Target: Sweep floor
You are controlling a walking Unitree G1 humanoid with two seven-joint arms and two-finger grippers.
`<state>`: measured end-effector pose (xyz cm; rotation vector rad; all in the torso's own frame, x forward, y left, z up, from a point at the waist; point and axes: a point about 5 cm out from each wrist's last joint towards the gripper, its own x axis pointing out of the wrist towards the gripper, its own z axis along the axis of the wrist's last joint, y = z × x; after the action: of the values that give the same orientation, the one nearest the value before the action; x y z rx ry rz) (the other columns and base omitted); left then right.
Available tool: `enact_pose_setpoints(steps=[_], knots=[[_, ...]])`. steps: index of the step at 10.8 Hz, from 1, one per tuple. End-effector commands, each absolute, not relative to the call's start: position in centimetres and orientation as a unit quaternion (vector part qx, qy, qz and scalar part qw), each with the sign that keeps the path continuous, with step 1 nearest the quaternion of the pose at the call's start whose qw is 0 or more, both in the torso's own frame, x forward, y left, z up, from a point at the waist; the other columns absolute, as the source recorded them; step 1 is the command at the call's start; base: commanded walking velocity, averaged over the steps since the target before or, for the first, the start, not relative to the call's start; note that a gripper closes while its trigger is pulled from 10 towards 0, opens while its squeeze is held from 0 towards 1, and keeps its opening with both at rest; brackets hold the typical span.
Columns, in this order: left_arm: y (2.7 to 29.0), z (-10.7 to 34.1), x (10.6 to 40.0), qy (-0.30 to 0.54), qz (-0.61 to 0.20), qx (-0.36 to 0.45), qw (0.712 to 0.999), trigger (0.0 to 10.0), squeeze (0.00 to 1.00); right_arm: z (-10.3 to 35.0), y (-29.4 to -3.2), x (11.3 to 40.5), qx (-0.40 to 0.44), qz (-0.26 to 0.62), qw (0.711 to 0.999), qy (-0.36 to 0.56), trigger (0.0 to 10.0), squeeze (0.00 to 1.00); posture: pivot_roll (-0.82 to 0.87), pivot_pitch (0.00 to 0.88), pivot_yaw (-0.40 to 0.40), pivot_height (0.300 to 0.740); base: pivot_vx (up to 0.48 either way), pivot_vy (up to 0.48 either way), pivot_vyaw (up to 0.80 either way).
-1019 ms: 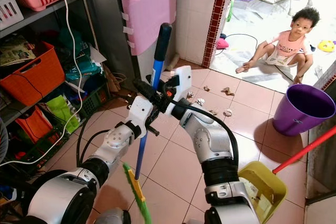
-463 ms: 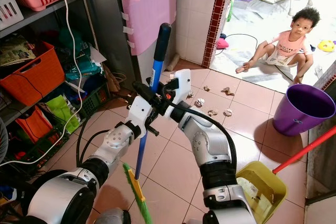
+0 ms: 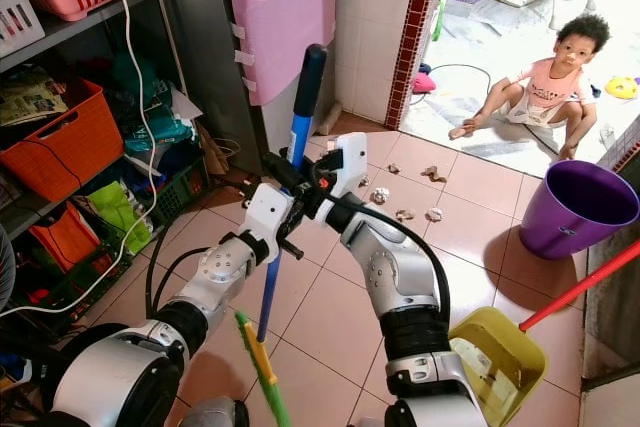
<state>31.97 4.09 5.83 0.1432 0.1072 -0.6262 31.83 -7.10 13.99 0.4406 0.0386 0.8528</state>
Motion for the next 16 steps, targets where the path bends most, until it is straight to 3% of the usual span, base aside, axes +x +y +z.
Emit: enact_pose_setpoints(steps=[1, 6, 7, 10, 13, 16], knots=[[3.4, 7.3, 32.7, 0.023, -0.314, 0.073, 0.946, 0.0, 0.00, 13.7, -5.7, 31.4, 0.225, 0.439, 0.869, 0.033, 0.0, 0.00, -0.11, 0.000, 0.035, 0.740, 0.000, 0.000, 0.00], [3.2, 7.1, 32.4, 0.028, -0.334, 0.064, 0.940, 0.0, 0.00, 13.7, -6.3, 31.6, 0.222, 0.433, 0.873, 0.030, 0.0, 0.00, -0.11, 0.000, 0.034, 0.740, 0.000, 0.000, 0.00], [2.9, 7.1, 32.2, 0.027, -0.345, 0.053, 0.937, 10.0, 1.00, 13.8, -6.4, 31.6, 0.216, 0.427, 0.878, 0.027, 0.0, 0.00, -0.10, 0.000, 0.031, 0.740, 0.000, 0.000, 0.00], [2.4, 6.3, 30.7, 0.027, -0.426, 0.058, 0.902, 10.0, 1.00, 13.8, -8.4, 32.7, 0.161, 0.373, 0.914, 0.003, 0.0, 0.00, -0.10, 0.000, 0.029, 0.740, 0.000, 0.000, 0.00], [7.2, 5.8, 32.3, 0.036, -0.303, 0.122, 0.944, 10.0, 1.00, 14.0, -9.6, 33.1, 0.120, 0.353, 0.928, -0.007, 0.0, 0.00, -0.10, 0.000, 0.027, 0.740, 0.000, 0.000, 0.00], [9.3, 6.7, 33.3, 0.023, -0.246, 0.133, 0.960, 10.0, 1.00, 14.3, -10.8, 33.9, 0.029, 0.283, 0.958, -0.041, 0.0, 0.00, -0.10, 0.000, 0.025, 0.740, 0.000, 0.000, 0.00]])
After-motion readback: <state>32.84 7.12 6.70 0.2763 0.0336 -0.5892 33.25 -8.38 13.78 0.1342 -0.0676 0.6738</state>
